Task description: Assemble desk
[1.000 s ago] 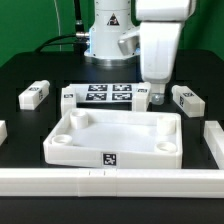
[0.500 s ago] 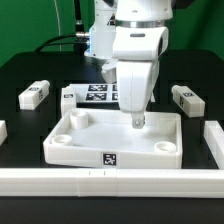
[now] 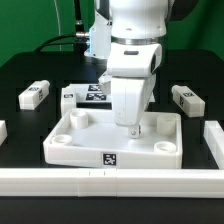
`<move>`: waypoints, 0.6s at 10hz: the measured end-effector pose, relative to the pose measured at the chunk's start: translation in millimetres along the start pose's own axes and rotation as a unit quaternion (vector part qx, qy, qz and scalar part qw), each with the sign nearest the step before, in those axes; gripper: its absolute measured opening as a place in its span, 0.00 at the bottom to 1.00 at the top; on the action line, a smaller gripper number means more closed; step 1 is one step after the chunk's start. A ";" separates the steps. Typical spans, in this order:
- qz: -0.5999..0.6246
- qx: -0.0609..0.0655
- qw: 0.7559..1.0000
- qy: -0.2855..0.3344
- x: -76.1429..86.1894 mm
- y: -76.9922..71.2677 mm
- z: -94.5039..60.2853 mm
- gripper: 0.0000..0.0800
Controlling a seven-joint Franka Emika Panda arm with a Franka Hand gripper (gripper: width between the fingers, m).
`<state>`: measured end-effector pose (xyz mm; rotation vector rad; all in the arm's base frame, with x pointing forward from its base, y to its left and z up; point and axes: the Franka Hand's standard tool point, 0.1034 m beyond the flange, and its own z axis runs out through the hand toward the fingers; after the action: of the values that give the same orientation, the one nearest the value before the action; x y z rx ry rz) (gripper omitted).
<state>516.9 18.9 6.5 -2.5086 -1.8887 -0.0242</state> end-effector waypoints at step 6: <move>0.000 0.001 1.000 0.000 -0.3 -0.7 0.4 0.07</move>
Offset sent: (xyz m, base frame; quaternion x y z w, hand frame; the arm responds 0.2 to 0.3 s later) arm 0.0000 0.0000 0.0000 0.0000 0.0000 0.0000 1.0000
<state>516.2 18.9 6.1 -2.5073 -1.8884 -0.0210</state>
